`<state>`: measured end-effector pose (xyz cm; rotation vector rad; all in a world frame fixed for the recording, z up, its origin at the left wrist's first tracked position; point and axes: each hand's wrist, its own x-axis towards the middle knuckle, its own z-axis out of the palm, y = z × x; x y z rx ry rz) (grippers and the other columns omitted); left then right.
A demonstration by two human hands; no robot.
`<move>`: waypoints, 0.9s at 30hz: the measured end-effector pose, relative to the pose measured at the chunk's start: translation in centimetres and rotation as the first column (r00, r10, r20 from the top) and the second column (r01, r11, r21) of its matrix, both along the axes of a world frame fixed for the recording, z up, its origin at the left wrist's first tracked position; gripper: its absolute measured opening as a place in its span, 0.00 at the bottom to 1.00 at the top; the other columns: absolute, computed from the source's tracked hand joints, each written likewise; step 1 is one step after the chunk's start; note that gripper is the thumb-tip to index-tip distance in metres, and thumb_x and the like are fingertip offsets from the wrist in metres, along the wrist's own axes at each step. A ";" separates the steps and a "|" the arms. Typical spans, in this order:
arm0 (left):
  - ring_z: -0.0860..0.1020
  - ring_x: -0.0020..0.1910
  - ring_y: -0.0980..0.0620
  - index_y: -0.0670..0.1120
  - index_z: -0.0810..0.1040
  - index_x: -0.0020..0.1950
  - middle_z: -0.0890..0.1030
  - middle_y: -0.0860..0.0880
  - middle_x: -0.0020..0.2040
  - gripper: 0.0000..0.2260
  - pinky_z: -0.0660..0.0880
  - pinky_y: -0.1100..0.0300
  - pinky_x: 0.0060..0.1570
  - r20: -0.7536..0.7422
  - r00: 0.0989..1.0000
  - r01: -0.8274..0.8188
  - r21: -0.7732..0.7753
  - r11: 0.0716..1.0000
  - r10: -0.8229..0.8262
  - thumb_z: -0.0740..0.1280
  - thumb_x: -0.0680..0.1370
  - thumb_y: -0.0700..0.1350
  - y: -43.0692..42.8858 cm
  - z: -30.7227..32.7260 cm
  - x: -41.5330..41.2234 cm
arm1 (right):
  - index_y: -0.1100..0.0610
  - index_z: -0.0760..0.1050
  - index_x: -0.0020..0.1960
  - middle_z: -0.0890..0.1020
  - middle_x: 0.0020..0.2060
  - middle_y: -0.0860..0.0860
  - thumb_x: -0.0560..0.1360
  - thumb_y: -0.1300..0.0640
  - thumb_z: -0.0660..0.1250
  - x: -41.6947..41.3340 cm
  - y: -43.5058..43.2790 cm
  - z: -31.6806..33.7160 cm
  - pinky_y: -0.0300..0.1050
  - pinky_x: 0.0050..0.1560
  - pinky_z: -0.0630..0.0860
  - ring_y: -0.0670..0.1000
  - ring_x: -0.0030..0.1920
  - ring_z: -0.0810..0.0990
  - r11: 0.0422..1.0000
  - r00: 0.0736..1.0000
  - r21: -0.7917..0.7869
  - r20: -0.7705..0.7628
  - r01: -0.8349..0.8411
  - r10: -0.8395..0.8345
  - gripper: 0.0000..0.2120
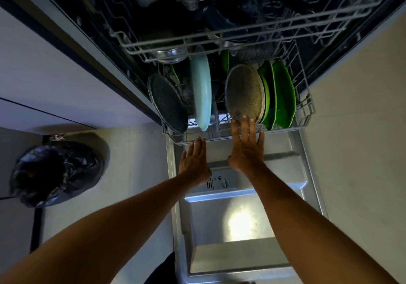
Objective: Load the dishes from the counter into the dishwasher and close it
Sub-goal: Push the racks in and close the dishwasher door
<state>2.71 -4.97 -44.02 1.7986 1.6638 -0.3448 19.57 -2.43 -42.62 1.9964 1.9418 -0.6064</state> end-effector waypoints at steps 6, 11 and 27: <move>0.40 0.79 0.45 0.47 0.36 0.79 0.38 0.47 0.80 0.47 0.46 0.45 0.77 -0.013 1.000 0.007 0.060 0.998 -0.007 0.68 0.73 0.41 3.0 -0.9 -0.6 | 0.49 0.28 0.78 0.28 0.77 0.57 0.70 0.52 0.72 -0.4 3.2 -0.6 0.65 0.76 0.37 0.61 0.77 0.29 1.000 1.000 0.020 0.015 0.003 -0.003 0.58; 0.40 0.79 0.45 0.47 0.37 0.80 0.37 0.47 0.80 0.46 0.48 0.44 0.77 -0.025 0.999 -0.030 0.056 0.998 0.031 0.67 0.74 0.40 5.7 -1.3 -0.3 | 0.49 0.27 0.78 0.29 0.77 0.58 0.70 0.51 0.72 -0.5 6.2 -1.0 0.66 0.77 0.41 0.61 0.77 0.30 0.999 0.999 0.034 0.030 -0.012 0.011 0.58; 0.39 0.79 0.44 0.47 0.35 0.80 0.35 0.48 0.80 0.48 0.46 0.44 0.77 -0.078 0.997 -0.001 0.058 0.998 0.005 0.68 0.73 0.39 12.6 -2.1 -0.7 | 0.47 0.29 0.79 0.29 0.77 0.55 0.71 0.52 0.73 -0.6 13.3 -1.3 0.67 0.76 0.40 0.59 0.78 0.30 0.998 1.000 0.057 0.002 -0.010 0.010 0.58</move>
